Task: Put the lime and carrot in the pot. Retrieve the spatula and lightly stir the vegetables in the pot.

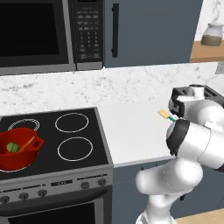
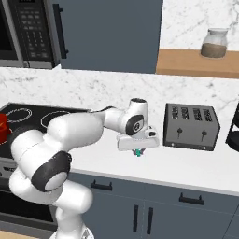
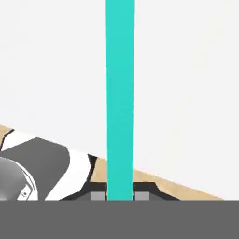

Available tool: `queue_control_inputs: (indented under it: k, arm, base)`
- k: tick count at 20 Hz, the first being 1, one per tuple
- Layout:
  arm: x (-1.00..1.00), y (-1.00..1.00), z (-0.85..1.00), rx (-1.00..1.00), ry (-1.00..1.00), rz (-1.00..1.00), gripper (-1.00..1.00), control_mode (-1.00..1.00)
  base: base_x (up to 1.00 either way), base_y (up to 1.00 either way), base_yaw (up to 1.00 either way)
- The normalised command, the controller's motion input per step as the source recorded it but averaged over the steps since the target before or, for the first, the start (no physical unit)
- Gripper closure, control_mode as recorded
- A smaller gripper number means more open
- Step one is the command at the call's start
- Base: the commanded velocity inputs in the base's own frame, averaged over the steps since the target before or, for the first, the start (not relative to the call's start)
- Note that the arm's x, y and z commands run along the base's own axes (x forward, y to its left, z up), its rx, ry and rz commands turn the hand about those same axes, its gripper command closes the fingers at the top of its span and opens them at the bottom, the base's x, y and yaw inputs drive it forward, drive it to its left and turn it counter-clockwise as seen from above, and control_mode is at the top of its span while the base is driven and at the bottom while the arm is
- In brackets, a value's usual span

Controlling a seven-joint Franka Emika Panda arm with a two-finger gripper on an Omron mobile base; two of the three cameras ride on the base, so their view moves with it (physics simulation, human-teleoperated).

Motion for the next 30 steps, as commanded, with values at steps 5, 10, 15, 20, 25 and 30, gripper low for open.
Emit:
queue_control_inputs:
  k: [5, 10, 15, 20, 25, 30]
  arm:
    - [-0.69, 0.40, 0.97, 0.00, 0.00, 0.05, 1.00, -1.00]
    - [-0.04, 0.29, 0.70, 0.00, 0.00, 0.00, 1.00, -1.00]
    - [0.00, 0.16, 0.28, 0.07, 0.00, 0.00, 1.00, -1.00]
    - [0.00, 0.22, 0.11, 0.06, 0.00, 0.00, 1.00, 1.00]
    - [0.00, 0.00, 0.00, 0.00, 0.00, 0.00, 1.00, 1.00]
    - [0.00, 0.00, 0.00, 0.00, 0.00, 0.00, 1.00, 1.00]
  base:
    - [0.00, 0.00, 0.00]
    - [0.00, 0.00, 0.00]
    - [0.00, 0.00, 0.00]
    - [0.00, 0.19, 0.00]
    - [0.00, 0.79, 0.00]
    - [0.00, 1.00, -0.01]
